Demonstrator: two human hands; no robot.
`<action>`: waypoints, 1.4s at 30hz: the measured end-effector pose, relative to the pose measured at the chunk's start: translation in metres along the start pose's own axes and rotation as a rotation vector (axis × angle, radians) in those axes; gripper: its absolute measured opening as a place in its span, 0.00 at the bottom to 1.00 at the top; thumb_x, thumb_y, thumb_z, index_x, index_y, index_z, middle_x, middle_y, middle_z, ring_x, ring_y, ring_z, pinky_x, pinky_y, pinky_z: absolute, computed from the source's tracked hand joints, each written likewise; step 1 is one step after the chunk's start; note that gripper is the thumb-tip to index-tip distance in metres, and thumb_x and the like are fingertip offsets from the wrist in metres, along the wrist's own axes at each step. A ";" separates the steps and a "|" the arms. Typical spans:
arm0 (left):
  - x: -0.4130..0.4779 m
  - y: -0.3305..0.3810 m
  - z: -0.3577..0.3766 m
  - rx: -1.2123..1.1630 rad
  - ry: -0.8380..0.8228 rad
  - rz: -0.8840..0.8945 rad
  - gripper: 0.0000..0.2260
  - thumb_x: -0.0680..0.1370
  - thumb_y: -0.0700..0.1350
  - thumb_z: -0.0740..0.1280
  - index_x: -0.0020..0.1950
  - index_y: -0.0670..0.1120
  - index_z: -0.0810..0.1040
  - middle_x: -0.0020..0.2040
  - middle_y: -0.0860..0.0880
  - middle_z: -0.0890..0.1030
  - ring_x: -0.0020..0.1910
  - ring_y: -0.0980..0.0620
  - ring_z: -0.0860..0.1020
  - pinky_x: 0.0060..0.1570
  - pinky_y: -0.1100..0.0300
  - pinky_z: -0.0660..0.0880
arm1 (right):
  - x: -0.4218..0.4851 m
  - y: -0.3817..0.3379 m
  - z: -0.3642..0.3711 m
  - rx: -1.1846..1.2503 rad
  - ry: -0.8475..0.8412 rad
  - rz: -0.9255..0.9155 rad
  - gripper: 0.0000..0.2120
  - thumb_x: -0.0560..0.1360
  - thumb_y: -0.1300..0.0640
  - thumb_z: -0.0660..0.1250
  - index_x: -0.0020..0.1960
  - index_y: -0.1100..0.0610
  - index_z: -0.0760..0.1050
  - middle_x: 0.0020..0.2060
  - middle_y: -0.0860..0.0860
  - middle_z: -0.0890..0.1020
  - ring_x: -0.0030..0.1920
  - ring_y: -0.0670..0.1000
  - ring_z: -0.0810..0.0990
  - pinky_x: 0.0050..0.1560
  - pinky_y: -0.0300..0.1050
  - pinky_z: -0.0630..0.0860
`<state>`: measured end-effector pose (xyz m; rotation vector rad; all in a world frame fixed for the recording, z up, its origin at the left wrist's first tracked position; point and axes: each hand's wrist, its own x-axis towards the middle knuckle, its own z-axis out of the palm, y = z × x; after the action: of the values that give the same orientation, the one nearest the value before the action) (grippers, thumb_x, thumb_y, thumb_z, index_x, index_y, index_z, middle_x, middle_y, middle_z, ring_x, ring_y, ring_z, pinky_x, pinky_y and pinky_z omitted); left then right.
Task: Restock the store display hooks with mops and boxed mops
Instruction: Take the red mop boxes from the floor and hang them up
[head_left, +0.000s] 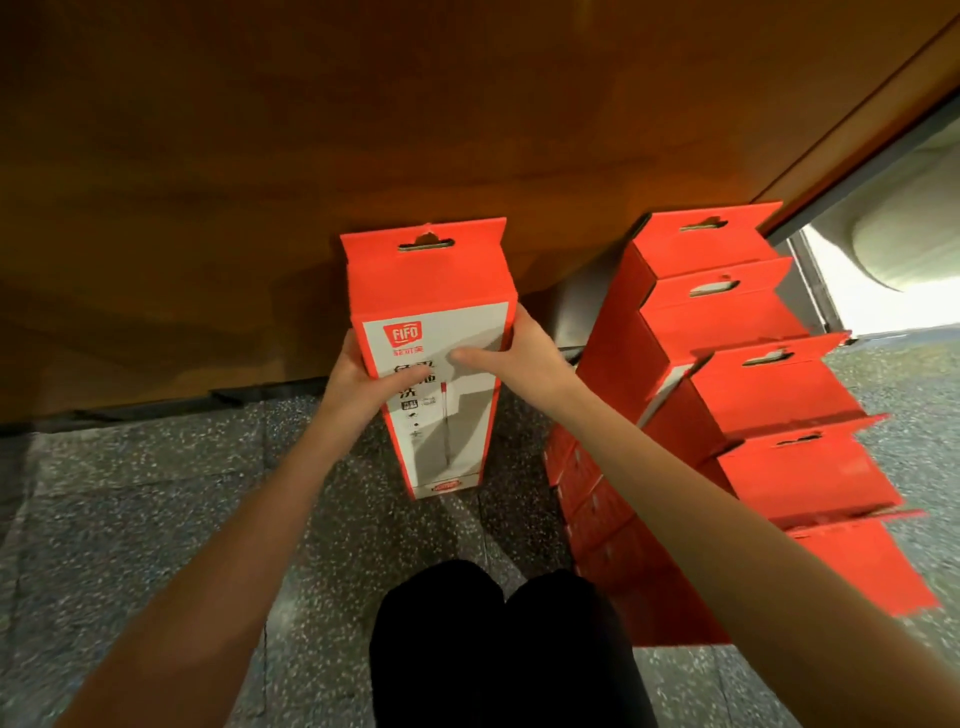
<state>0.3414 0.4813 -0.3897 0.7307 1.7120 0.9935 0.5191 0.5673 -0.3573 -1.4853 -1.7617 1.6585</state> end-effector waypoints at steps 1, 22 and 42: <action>-0.007 0.003 0.000 -0.006 0.017 0.006 0.31 0.66 0.39 0.77 0.67 0.45 0.69 0.54 0.52 0.81 0.49 0.61 0.81 0.44 0.64 0.79 | -0.005 -0.004 -0.002 -0.002 -0.003 -0.004 0.41 0.65 0.48 0.78 0.72 0.51 0.62 0.61 0.45 0.78 0.61 0.45 0.76 0.58 0.45 0.77; -0.310 0.544 -0.075 0.097 -0.118 0.461 0.29 0.66 0.52 0.75 0.64 0.50 0.70 0.52 0.55 0.82 0.48 0.57 0.81 0.41 0.63 0.75 | -0.318 -0.470 -0.203 0.027 0.247 -0.403 0.48 0.58 0.27 0.70 0.71 0.50 0.63 0.62 0.44 0.78 0.60 0.43 0.78 0.60 0.48 0.77; -0.507 0.750 0.281 -0.011 -0.727 0.910 0.25 0.65 0.59 0.69 0.59 0.51 0.73 0.50 0.51 0.84 0.44 0.54 0.84 0.39 0.60 0.80 | -0.618 -0.438 -0.507 0.101 1.029 -0.631 0.31 0.72 0.39 0.64 0.70 0.50 0.64 0.58 0.44 0.80 0.53 0.42 0.82 0.48 0.38 0.80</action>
<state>0.7908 0.5026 0.4448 1.6905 0.7041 1.1085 0.9730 0.4366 0.4218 -1.1867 -1.2839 0.4808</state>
